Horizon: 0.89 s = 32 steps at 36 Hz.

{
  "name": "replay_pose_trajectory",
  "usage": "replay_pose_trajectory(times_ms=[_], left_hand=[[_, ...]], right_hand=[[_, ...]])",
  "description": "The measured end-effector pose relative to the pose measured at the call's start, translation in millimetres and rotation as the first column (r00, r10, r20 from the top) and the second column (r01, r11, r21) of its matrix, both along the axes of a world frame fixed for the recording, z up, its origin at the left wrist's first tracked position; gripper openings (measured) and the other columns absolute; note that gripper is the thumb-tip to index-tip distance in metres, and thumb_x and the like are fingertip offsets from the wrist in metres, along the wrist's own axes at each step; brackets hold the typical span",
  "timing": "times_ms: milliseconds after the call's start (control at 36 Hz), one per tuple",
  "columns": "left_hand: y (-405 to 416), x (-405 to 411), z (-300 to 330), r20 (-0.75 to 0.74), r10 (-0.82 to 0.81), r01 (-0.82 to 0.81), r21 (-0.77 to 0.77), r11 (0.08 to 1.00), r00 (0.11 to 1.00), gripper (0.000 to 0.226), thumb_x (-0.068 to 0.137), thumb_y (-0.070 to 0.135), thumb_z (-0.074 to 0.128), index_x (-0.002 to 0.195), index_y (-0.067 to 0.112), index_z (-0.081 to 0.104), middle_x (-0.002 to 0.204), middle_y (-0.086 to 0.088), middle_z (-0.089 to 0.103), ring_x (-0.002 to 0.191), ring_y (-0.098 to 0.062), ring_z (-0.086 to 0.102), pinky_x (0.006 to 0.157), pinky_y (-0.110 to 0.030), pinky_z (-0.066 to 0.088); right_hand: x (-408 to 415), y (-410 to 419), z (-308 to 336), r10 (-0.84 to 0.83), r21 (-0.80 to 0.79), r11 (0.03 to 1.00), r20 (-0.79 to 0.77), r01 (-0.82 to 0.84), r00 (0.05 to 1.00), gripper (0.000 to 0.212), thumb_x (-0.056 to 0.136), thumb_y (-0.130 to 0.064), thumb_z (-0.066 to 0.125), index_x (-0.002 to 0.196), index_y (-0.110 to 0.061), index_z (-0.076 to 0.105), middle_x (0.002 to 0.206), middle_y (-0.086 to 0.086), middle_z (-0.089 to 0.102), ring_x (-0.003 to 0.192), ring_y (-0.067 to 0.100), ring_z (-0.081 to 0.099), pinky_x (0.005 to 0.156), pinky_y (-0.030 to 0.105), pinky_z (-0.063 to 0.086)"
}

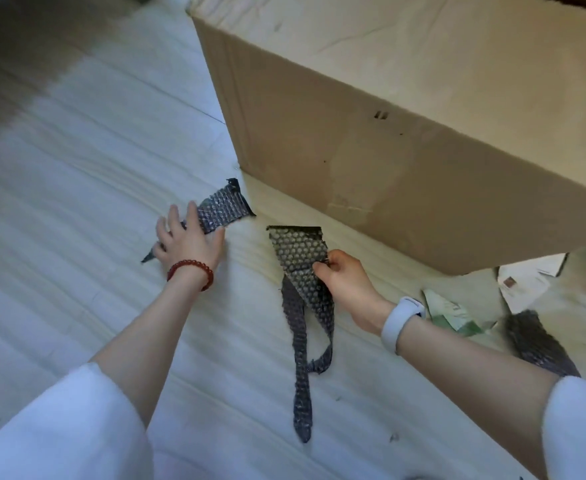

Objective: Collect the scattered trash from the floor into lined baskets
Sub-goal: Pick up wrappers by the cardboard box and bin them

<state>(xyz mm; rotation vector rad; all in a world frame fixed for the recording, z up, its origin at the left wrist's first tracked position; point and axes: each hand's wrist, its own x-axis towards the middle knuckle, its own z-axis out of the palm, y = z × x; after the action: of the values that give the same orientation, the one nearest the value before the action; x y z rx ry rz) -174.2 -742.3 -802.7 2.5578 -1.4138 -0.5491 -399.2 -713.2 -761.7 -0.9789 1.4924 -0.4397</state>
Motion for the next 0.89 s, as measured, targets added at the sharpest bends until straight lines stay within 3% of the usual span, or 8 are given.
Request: replay_pose_trajectory(times_ms=[56,194,333,472,556,722,833,889], left_hand=[[-7.0,9.4,-8.2,0.057,-0.001,-0.003,0.083,0.997,0.998,0.062,0.088,0.046,0.049,0.141,0.025,0.025,0.152,-0.006,0.016,0.139,-0.029,0.009,0.109,-0.053,0.011],[-4.7,5.5,-2.6,0.025,-0.056,0.057,-0.015,0.998,0.998,0.041,0.086,0.036,0.057,0.122,0.016,0.052,0.126,-0.014,0.043,0.12,-0.032,0.035,0.104,-0.046,0.025],[15.7,-22.0,6.8,-0.294,-0.034,0.009,-0.084,0.996,0.955,0.039,0.083,0.008,0.06,0.12,0.007,0.048,0.125,-0.016,0.041,0.103,-0.034,0.054,0.096,-0.036,0.041],[33.9,-57.4,28.4,-0.518,0.062,-0.113,-0.067,0.991,0.853,0.063,0.08,0.003,0.065,0.135,0.015,0.037,0.133,-0.015,0.037,0.112,-0.026,0.048,0.096,-0.031,0.037],[38.7,-75.2,40.5,-0.668,0.004,-0.051,-0.051,0.997,0.744,0.063,0.078,0.003,0.067,0.134,0.016,0.04,0.121,-0.013,0.053,0.099,-0.022,0.054,0.087,-0.029,0.044],[48.1,-102.3,71.6,-0.875,-0.181,0.175,-0.113,0.978,0.449,0.047,0.086,-0.008,0.054,0.128,0.012,0.049,0.112,-0.006,0.061,0.101,-0.018,0.06,0.078,-0.015,0.052],[55.9,-108.5,90.6,-0.893,-0.267,0.313,-0.152,0.937,0.363,0.04,0.09,-0.009,0.046,0.109,0.025,0.056,0.105,0.007,0.063,0.095,-0.006,0.06,0.081,-0.015,0.051],[59.8,-112.5,98.3,-0.893,-0.285,0.359,-0.154,0.921,0.348,0.047,0.089,-0.012,0.044,0.111,0.028,0.054,0.105,0.013,0.062,0.096,-0.004,0.06,0.082,-0.016,0.051]], right_hand=[[-4.9,1.4,2.0,0.026,0.01,1.0,-0.02,-0.026,0.999,0.01,0.093,-0.017,0.048,0.09,-0.008,0.049,0.093,0.009,0.056,0.085,0.02,0.053,0.072,0.029,0.039],[-18.4,7.9,11.8,0.021,-0.015,1.0,0.013,-0.021,1.0,0.014,0.091,-0.01,0.05,0.104,-0.013,0.053,0.099,-0.002,0.059,0.091,0.013,0.055,0.067,0.016,0.044],[-25.0,13.8,22.7,0.022,-0.104,0.994,-0.047,-0.027,0.999,0.039,0.09,-0.01,0.051,0.128,-0.013,0.047,0.14,-0.001,0.042,0.127,0.018,0.041,0.093,0.022,0.034],[-31.9,22.5,40.1,-0.006,-0.134,0.991,-0.049,-0.001,0.999,0.025,0.088,-0.007,0.051,0.112,-0.014,0.052,0.107,-0.003,0.057,0.101,0.016,0.052,0.071,0.024,0.041],[-43.0,24.5,49.1,0.07,-0.178,0.98,-0.097,-0.086,0.993,0.013,0.087,-0.007,0.049,0.096,-0.016,0.051,0.091,-0.005,0.057,0.091,0.017,0.054,0.069,0.026,0.042],[-76.0,28.3,65.0,0.152,-0.225,0.96,-0.088,-0.168,0.984,0.01,0.083,-0.006,0.052,0.091,-0.012,0.054,0.082,0.013,0.058,0.074,0.024,0.053,0.067,0.031,0.039],[-95.0,33.2,67.7,0.18,-0.249,0.945,-0.143,-0.211,0.973,0.011,0.079,-0.008,0.053,0.089,-0.011,0.055,0.076,0.007,0.059,0.07,0.018,0.051,0.063,0.029,0.038],[-103.5,35.2,66.8,0.217,-0.234,0.937,-0.191,-0.259,0.957,0.015,0.081,-0.002,0.052,0.096,-0.001,0.056,0.086,0.019,0.062,0.074,0.02,0.051,0.064,0.029,0.037]])
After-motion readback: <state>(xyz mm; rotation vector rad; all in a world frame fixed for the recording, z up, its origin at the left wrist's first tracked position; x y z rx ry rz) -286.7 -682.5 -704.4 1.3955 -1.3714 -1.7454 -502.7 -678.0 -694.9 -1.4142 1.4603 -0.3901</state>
